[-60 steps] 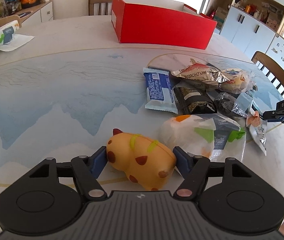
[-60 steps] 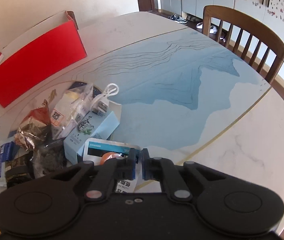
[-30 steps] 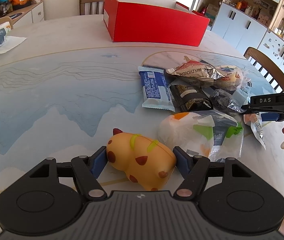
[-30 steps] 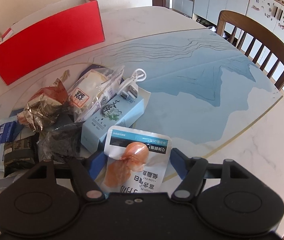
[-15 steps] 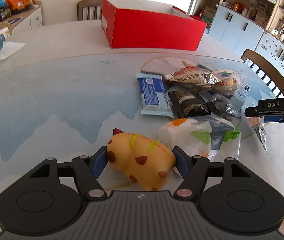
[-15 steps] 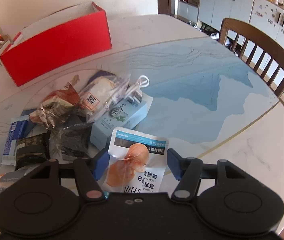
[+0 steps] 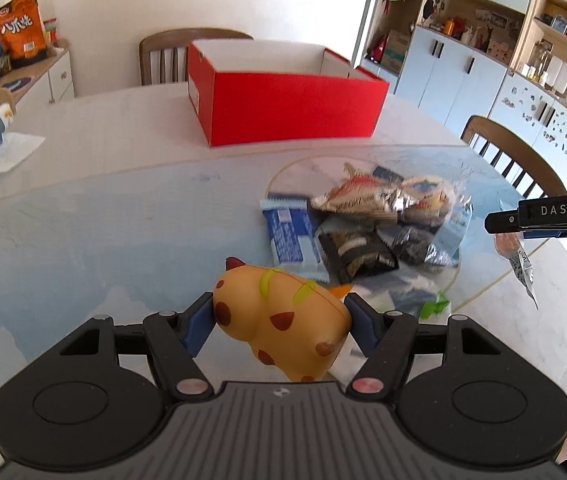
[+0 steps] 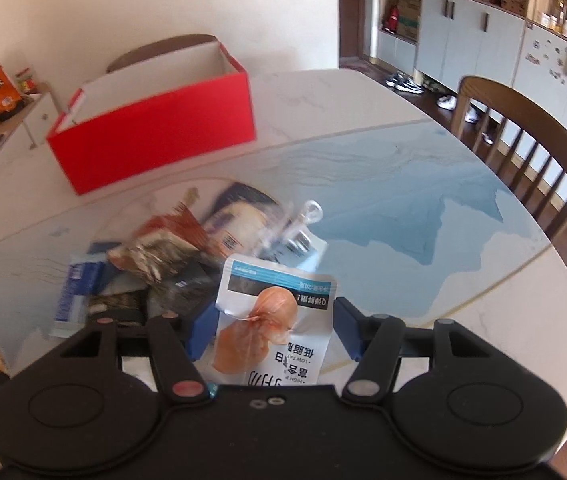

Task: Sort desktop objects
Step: 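Lift the toy with the left tool while the right tool lifts the pouch toward the red box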

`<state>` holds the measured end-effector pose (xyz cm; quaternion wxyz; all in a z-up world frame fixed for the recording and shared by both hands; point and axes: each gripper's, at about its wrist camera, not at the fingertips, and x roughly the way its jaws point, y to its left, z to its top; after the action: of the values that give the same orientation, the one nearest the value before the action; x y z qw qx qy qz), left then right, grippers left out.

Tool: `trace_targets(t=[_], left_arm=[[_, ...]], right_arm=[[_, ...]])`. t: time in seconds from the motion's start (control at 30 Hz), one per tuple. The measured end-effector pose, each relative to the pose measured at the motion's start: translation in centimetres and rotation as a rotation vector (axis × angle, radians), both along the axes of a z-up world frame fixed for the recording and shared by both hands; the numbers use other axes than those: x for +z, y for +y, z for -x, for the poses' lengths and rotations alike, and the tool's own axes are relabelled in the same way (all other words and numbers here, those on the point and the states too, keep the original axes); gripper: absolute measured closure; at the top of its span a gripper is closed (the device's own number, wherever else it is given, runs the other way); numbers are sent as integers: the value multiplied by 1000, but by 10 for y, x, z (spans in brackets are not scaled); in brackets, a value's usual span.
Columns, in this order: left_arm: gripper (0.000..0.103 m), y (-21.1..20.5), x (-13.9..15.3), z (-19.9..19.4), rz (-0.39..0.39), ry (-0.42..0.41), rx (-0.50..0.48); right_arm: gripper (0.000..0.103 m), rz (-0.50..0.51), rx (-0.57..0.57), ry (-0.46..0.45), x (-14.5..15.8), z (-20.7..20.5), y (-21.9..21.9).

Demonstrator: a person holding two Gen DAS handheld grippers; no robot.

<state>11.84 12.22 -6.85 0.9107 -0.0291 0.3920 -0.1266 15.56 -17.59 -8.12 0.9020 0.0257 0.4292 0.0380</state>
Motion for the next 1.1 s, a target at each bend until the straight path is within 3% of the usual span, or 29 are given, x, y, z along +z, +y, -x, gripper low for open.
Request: trace_targets(t=[0.3, 0.63, 0.87, 1.1], left_arm=[[34, -11, 27, -14, 7, -57, 7], [34, -26, 41, -47, -32, -48, 119], [34, -28, 54, -79, -29, -62, 176], [34, -31, 68, -116, -61, -82, 156]], right_arm=[[41, 0, 165, -42, 35, -23, 14], [41, -13, 398, -51, 52, -77, 26], [41, -32, 489, -84, 65, -116, 36], [41, -77, 520, -69, 75, -151, 42]])
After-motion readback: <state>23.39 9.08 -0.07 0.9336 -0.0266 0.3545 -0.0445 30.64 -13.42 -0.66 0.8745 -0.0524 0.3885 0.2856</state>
